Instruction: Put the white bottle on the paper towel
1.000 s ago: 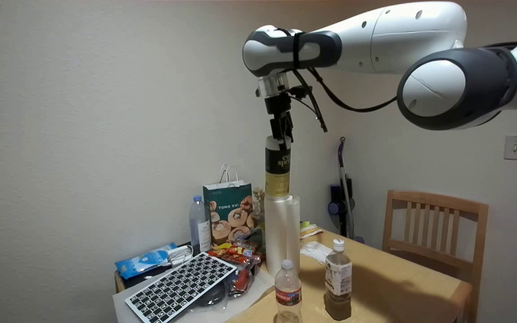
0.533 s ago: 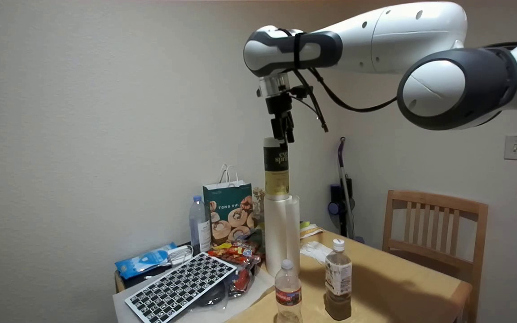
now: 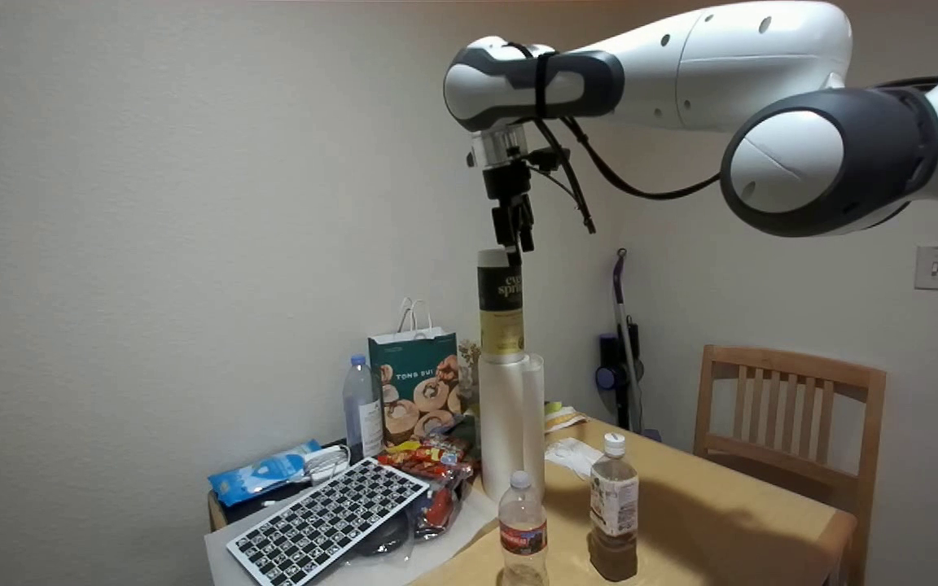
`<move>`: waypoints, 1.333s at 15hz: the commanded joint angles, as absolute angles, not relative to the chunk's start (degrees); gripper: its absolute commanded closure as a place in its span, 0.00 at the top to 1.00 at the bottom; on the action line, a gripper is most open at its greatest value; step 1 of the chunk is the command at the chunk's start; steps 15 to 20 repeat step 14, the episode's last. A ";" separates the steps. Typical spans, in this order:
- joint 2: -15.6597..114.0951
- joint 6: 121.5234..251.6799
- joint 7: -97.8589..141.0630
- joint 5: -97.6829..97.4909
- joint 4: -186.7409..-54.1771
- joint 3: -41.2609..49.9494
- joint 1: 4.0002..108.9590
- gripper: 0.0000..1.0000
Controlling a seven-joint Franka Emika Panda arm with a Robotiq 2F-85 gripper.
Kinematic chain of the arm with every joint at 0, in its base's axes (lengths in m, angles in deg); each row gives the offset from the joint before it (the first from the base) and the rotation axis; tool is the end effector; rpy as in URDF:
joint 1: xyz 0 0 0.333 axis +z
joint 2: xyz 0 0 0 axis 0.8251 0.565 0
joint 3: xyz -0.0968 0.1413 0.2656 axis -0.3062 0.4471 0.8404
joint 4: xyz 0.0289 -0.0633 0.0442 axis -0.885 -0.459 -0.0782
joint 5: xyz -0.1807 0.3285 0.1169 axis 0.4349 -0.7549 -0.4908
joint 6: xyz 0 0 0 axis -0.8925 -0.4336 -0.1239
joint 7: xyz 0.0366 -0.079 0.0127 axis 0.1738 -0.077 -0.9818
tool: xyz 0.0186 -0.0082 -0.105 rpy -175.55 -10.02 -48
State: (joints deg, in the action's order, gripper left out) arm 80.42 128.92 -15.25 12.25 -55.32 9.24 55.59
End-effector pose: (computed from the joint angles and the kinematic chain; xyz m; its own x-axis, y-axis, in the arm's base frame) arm 0.7291 -0.0276 0.5645 0.8748 0.4751 -0.0947 0.4836 -0.8453 0.2272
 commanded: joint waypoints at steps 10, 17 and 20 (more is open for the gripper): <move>76.63 131.70 -10.79 12.54 -49.65 2.55 60.11 1.00; 76.58 131.81 -10.50 12.63 -49.72 2.35 60.18 1.00; 76.58 131.81 -10.50 12.63 -49.72 2.35 60.18 1.00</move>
